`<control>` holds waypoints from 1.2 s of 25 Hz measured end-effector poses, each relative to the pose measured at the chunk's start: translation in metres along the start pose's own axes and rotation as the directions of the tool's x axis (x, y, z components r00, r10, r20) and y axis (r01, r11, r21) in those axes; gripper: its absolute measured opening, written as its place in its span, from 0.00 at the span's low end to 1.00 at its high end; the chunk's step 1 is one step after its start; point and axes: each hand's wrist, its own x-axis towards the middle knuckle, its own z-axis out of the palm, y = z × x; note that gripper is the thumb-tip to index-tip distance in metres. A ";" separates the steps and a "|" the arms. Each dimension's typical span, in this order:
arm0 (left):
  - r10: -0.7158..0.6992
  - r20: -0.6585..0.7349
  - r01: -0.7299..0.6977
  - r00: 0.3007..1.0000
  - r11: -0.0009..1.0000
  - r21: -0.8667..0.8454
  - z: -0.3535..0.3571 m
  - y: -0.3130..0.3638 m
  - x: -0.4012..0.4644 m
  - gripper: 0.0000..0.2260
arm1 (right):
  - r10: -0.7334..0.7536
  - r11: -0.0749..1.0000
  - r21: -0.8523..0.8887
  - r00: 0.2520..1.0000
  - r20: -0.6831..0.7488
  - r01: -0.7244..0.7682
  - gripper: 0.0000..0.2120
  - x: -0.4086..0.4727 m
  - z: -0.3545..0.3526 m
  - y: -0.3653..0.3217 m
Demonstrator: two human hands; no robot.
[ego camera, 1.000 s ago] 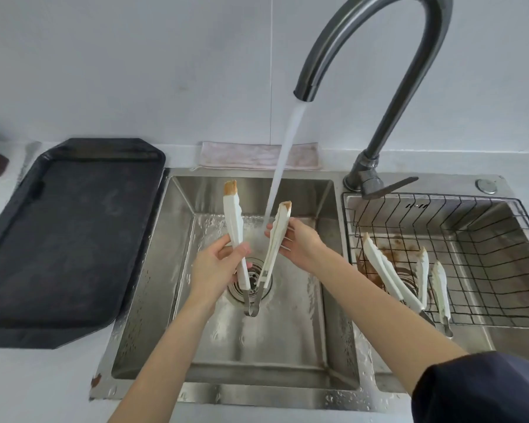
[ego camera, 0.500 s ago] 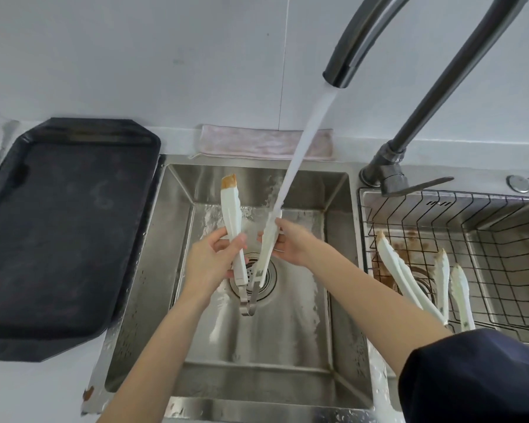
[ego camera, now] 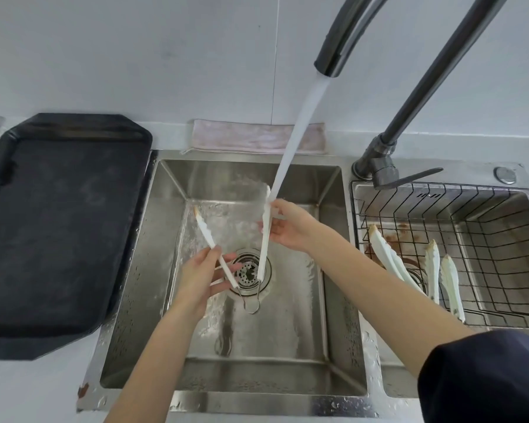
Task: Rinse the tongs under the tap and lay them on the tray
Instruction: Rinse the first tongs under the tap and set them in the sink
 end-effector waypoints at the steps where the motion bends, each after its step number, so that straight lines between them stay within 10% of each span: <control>1: -0.013 0.014 0.013 1.000 1.000 -0.016 0.003 -0.002 0.001 0.07 | -0.013 1.000 0.014 1.000 0.003 0.013 0.08 -0.003 0.000 -0.001; 15: -0.272 0.242 0.301 0.931 0.949 -0.090 0.079 -0.012 0.012 0.17 | -0.444 0.847 -0.358 0.893 -0.070 0.393 0.17 -0.037 -0.032 0.008; 24: -0.303 0.292 0.364 0.907 0.914 -0.181 0.065 -0.017 0.016 0.08 | -0.406 0.834 -0.453 0.906 -0.119 0.315 0.09 -0.024 -0.042 0.013; 30: -0.178 0.236 0.215 0.955 0.966 -0.143 0.059 0.003 0.022 0.05 | -0.157 0.970 -0.225 0.944 -0.289 0.093 0.18 0.003 -0.054 0.035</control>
